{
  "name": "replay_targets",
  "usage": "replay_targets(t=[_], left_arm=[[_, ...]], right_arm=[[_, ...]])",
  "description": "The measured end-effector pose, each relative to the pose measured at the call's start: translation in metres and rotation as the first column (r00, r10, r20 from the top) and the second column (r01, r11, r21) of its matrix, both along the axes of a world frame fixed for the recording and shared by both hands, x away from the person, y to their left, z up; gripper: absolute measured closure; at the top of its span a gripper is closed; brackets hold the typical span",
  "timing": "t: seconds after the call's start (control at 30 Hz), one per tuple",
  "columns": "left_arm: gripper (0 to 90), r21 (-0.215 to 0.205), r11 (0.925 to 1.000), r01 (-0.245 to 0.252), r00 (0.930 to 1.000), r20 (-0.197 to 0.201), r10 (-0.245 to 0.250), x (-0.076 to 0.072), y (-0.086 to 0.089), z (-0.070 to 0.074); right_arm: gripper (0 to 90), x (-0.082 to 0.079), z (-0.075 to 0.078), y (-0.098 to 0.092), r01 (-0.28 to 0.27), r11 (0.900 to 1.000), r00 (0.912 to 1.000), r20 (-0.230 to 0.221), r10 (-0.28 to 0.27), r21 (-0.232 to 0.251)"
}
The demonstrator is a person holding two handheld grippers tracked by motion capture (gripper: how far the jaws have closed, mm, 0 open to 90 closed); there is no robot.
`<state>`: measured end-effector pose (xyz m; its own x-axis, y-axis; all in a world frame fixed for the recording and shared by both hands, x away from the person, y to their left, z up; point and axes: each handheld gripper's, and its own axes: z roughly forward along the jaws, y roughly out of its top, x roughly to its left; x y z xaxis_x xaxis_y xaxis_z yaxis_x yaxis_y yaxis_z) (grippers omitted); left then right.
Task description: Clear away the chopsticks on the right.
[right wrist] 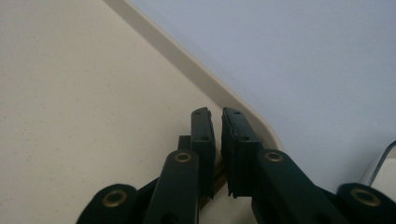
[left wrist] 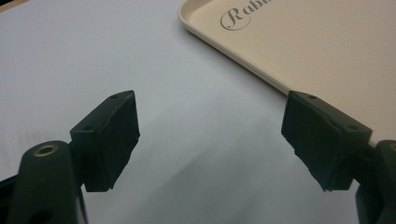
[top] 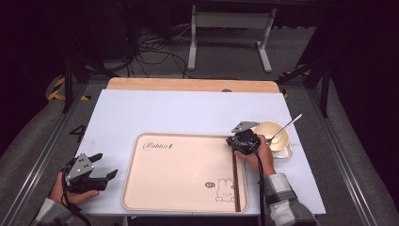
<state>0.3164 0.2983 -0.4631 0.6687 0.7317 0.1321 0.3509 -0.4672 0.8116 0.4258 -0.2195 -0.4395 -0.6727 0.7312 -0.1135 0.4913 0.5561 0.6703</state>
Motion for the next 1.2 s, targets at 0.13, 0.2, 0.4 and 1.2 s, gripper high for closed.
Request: replay_targets(t=[0.13, 0.2, 0.4, 1.2], left_arm=[[19.9, -0.004, 1.0000, 0.002, 1.0000, 0.000, -0.002, 0.000, 0.001, 0.000], [19.9, -0.007, 1.0000, -0.001, 1.0000, -0.004, 0.001, 0.000, 0.001, 0.000], [19.9, -0.007, 1.0000, 0.002, 1.0000, -0.005, -0.002, 0.001, 0.001, 0.000], [20.4, -0.010, 0.9999, 0.007, 0.9999, -0.013, -0.007, 0.000, 0.003, -0.001]], right_arm=[[82.8, -0.001, 0.002, 0.003, -0.014, 1.000, 0.9998, 0.011, 0.014, 0.003], [82.8, -0.002, 0.003, 0.005, -0.025, 1.000, 0.9996, 0.015, 0.025, 0.005], [82.3, -0.004, 0.007, 0.007, -0.037, 0.999, 0.9990, 0.026, 0.036, 0.017], [70.3, -0.036, 0.053, -0.023, -0.088, 0.985, 0.9912, 0.111, 0.072, 0.146]])
